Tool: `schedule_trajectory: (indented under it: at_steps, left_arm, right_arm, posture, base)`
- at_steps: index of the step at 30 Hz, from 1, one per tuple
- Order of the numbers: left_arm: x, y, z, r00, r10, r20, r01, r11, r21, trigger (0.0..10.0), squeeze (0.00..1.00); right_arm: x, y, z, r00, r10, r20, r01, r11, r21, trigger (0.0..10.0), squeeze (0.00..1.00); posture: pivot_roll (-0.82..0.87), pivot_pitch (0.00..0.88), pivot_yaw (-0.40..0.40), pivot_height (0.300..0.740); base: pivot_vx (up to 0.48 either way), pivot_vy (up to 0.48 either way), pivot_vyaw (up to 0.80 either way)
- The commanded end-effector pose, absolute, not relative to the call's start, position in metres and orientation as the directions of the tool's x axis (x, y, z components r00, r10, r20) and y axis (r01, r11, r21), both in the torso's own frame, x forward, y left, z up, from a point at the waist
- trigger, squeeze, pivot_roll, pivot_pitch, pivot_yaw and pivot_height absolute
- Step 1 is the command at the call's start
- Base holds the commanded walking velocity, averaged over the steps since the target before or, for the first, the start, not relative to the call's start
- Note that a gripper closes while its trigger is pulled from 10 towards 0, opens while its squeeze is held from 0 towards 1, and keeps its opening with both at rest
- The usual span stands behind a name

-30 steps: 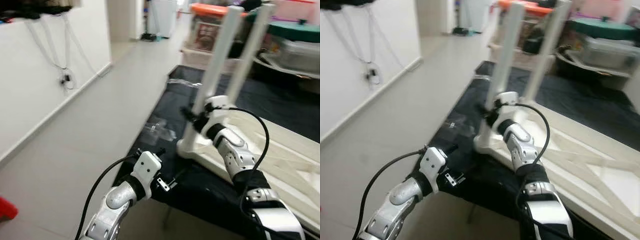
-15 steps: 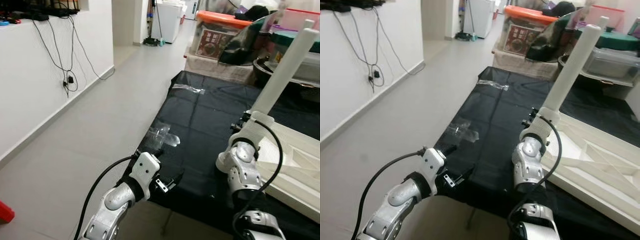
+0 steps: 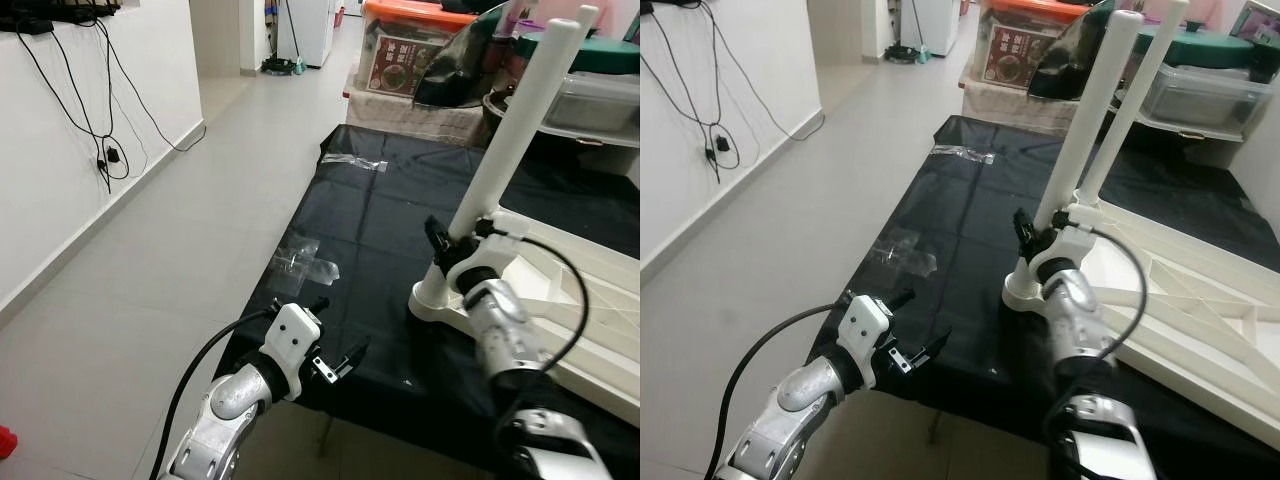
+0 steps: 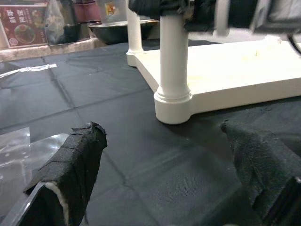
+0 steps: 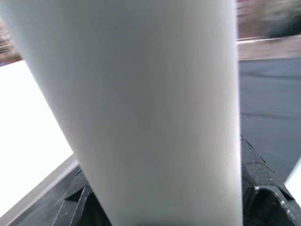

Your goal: Building children table

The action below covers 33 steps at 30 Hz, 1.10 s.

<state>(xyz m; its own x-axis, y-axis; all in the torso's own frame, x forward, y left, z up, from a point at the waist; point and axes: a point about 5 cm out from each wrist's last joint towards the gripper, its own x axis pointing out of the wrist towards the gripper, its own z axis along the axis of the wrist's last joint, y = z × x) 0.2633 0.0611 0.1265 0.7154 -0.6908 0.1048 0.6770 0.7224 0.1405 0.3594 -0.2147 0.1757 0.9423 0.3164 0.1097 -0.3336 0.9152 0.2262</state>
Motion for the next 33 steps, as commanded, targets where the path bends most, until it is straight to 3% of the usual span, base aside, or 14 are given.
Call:
schedule_trajectory:
  at_steps: [1, 3, 6, 13, 14, 16, 18, 19, 22, 24, 26, 27, 29, 33]
  left_arm:
    - [0.263, 0.058, 0.125, 0.707, -0.701, 0.099, 0.687, 0.713, 0.142, 10.0, 0.0]
    - [0.264, 0.058, 0.125, 0.707, -0.7, 0.099, 0.686, 0.714, 0.141, 10.0, 0.0]
    - [0.264, 0.058, 0.125, 0.707, -0.7, 0.1, 0.686, 0.714, 0.141, 10.0, 0.0]
    - [0.262, 0.058, 0.125, 0.71, -0.698, 0.1, 0.683, 0.716, 0.144, 10.0, 0.0]
    - [0.262, 0.058, 0.125, 0.71, -0.697, 0.1, 0.683, 0.716, 0.144, 10.0, 0.0]
    - [0.262, 0.059, 0.125, 0.71, -0.697, 0.1, 0.683, 0.716, 0.144, 10.0, 0.0]
    - [0.261, 0.059, 0.125, 0.709, -0.698, 0.098, 0.684, 0.715, 0.144, 10.0, 0.0]
    - [0.261, 0.059, 0.125, 0.709, -0.698, 0.098, 0.684, 0.715, 0.144, 10.0, 0.0]
    - [0.261, 0.059, 0.125, 0.709, -0.699, 0.097, 0.685, 0.714, 0.143, 10.0, 0.0]
    - [0.261, 0.059, 0.125, 0.708, -0.699, 0.096, 0.685, 0.714, 0.143, 10.0, 0.0]
    - [0.261, 0.059, 0.125, 0.708, -0.7, 0.096, 0.686, 0.713, 0.142, 10.0, 0.0]
    - [0.261, 0.059, 0.125, 0.708, -0.7, 0.096, 0.686, 0.713, 0.142, 10.0, 0.0]
    - [0.261, 0.059, 0.125, 0.707, -0.701, 0.095, 0.688, 0.712, 0.141, 10.0, 0.0]
    - [0.262, 0.058, 0.125, 0.705, -0.703, 0.094, 0.69, 0.71, 0.14, 10.0, 0.0]
  right_arm:
    - [0.357, -0.191, 0.172, 0.865, 0.493, 0.092, -0.501, 0.836, 0.224, 10.0, 0.0]
    - [0.349, -0.179, 0.169, 0.669, 0.743, 0.029, -0.737, 0.657, 0.155, 10.0, 0.0]
    - [0.348, -0.176, 0.167, 0.63, 0.776, 0.012, -0.769, 0.622, 0.148, 10.0, 0.0]
    - [0.345, -0.158, 0.163, 0.402, 0.914, -0.053, -0.903, 0.406, 0.14, 10.0, 0.0]
    - [0.344, -0.154, 0.162, 0.371, 0.926, -0.07, -0.916, 0.377, 0.135, 0.0, 0.0]
    - [0.344, -0.152, 0.162, 0.355, 0.931, -0.081, -0.923, 0.363, 0.131, 0.0, 0.0]
    - [0.354, -0.151, 0.162, 0.493, 0.867, -0.076, -0.863, 0.498, 0.082, 0.0, 0.0]
    - [0.354, -0.151, 0.162, 0.493, 0.867, -0.076, -0.863, 0.498, 0.082, 0.0, 0.0]
    - [0.372, -0.162, 0.162, 0.753, 0.656, -0.057, -0.653, 0.755, 0.063, 0.0, 0.0]
    - [0.375, -0.165, 0.162, 0.796, 0.603, -0.057, -0.599, 0.798, 0.067, 0.0, 0.0]
    - [0.385, -0.201, 0.159, 0.986, 0.152, -0.066, -0.143, 0.982, 0.123, 0.0, 0.0]
    - [0.385, -0.201, 0.159, 0.986, 0.152, -0.066, -0.143, 0.982, 0.123, 0.0, 0.0]
    - [0.377, -0.236, 0.151, 0.955, -0.271, -0.119, 0.289, 0.942, 0.171, 0.0, 0.0]
    - [0.361, -0.252, 0.142, 0.842, -0.519, -0.151, 0.54, 0.818, 0.198, 0.0, 0.0]
  posture:
    - [0.12, 0.0, -0.098, 0.74]
    - [0.13, 0.0, -0.107, 0.74]
    - [0.13, 0.0, -0.107, 0.74]
    - [0.14, 0.0, -0.118, 0.74]
    - [0.15, 0.0, -0.121, 0.74]
    - [0.15, 0.0, -0.121, 0.74]
    - [0.15, 0.0, -0.118, 0.74]
    - [0.15, 0.0, -0.118, 0.74]
    - [0.15, 0.0, -0.118, 0.74]
    - [0.15, 0.0, -0.118, 0.74]
    - [0.14, 0.0, -0.112, 0.74]
    - [0.14, 0.0, -0.112, 0.74]
    - [0.14, 0.0, -0.112, 0.74]
    - [0.13, 0.0, -0.105, 0.74]
  base:
    - [0.0, 0.0, 0.0]
    - [0.0, 0.0, 0.0]
    - [0.0, 0.0, 0.0]
    - [0.0, 0.0, 0.0]
    - [0.0, 0.0, 0.0]
    - [0.0, 0.0, 0.0]
    - [0.0, 0.0, 0.0]
    - [0.0, 0.0, 0.0]
    - [0.0, 0.0, 0.0]
    - [0.0, 0.0, 0.0]
    - [0.0, 0.0, 0.0]
    - [0.0, 0.0, 0.0]
    - [0.0, 0.0, 0.0]
    - [0.0, 0.0, 0.0]
